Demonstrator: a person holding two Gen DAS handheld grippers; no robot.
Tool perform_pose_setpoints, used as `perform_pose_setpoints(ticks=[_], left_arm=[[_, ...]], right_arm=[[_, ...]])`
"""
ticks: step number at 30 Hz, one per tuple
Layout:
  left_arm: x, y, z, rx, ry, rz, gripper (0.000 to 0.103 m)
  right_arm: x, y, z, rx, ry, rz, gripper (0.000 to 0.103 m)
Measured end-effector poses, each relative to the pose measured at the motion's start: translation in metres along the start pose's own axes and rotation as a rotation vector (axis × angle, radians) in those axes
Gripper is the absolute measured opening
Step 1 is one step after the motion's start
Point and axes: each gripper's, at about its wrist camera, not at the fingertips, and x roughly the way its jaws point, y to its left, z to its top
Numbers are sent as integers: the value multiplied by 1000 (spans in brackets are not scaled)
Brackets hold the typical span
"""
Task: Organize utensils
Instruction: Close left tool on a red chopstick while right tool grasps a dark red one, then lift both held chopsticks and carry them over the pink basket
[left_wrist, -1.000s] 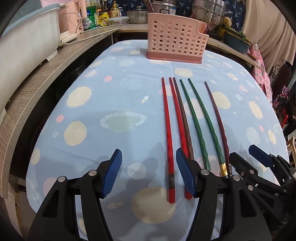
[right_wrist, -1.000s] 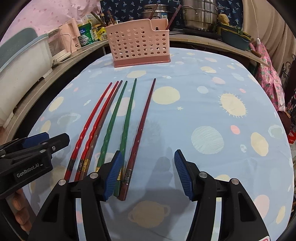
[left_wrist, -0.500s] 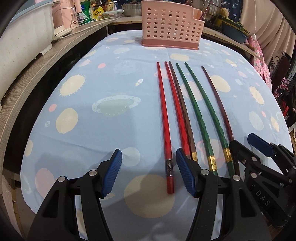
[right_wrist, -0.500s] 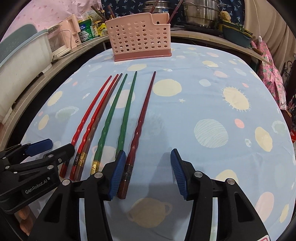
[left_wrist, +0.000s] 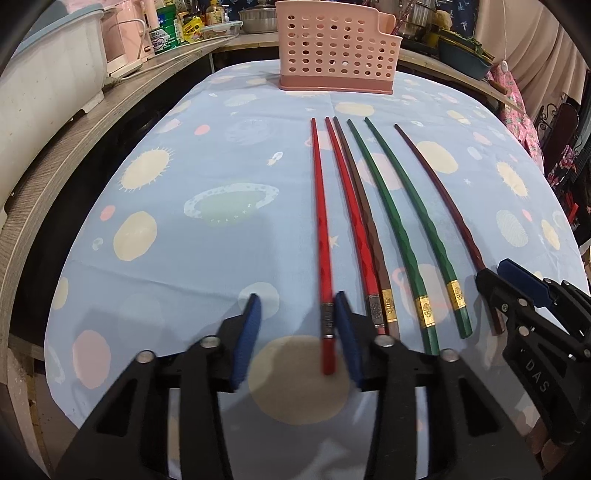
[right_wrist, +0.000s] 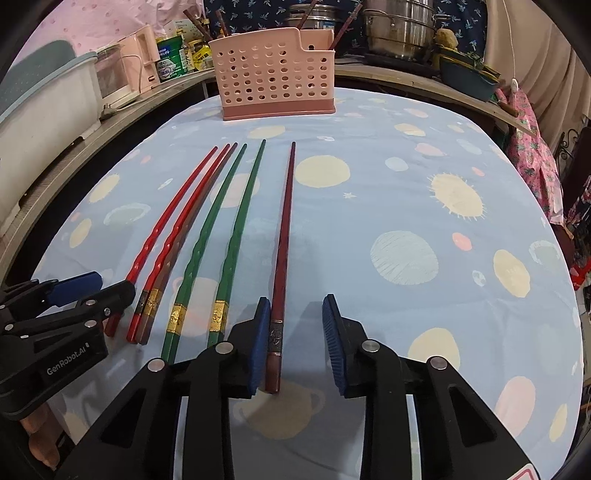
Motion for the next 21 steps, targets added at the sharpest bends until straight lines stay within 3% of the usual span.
perform_pose_setpoints(ticks=[2, 5, 13, 21], left_arm=[[0, 2, 1, -3, 7, -12, 18], [-1, 3, 1, -10, 15, -46, 7], [-6, 7, 2, -28, 31, -103, 7], [-38, 12, 19, -42, -28, -121, 7]], right_arm=[[-1, -4, 0, 12, 3, 6, 19], [-1, -8, 0, 28, 10, 19, 10], [-8, -19, 3, 59, 12, 44, 7], [-32, -29, 21, 89, -46, 65, 7]])
